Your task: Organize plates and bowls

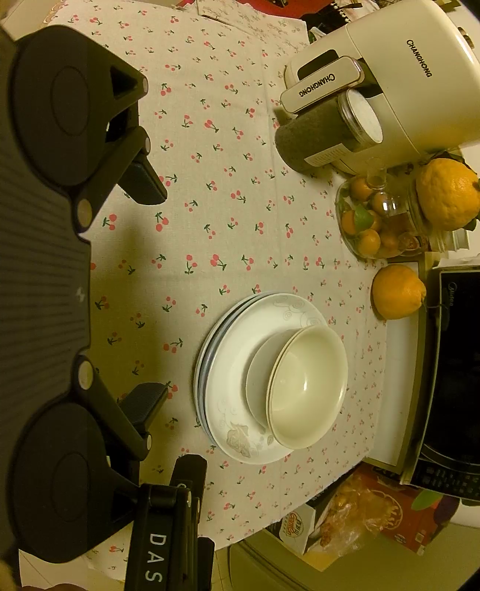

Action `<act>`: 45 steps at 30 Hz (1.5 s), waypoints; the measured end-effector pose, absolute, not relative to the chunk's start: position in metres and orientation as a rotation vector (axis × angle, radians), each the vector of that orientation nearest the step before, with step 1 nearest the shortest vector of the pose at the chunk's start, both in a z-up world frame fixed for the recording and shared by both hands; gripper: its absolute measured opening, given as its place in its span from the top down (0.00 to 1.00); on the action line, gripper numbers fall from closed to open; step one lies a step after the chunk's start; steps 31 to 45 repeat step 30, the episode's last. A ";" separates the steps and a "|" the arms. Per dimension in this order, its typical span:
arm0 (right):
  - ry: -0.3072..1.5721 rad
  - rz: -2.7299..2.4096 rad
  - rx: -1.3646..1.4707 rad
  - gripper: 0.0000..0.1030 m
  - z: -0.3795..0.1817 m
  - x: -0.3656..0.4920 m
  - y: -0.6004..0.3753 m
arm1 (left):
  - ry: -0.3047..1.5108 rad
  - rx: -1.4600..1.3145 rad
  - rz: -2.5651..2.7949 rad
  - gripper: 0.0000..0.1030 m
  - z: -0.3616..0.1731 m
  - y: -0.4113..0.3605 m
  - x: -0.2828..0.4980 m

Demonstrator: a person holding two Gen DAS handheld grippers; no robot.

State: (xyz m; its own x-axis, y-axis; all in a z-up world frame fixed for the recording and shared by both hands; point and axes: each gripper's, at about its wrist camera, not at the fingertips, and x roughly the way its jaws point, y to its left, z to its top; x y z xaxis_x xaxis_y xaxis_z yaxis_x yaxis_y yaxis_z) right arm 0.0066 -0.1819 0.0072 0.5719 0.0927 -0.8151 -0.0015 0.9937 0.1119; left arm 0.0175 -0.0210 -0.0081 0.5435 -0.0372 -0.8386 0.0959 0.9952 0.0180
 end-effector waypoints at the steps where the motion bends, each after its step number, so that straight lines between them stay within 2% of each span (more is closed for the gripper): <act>1: 0.960 0.055 0.103 0.06 0.007 0.007 -0.182 | 0.993 0.064 -0.079 0.00 -0.008 -0.021 0.018; 45: 0.962 0.059 0.097 0.06 0.004 0.004 -0.177 | 1.017 0.047 -0.104 0.00 -0.012 -0.021 0.018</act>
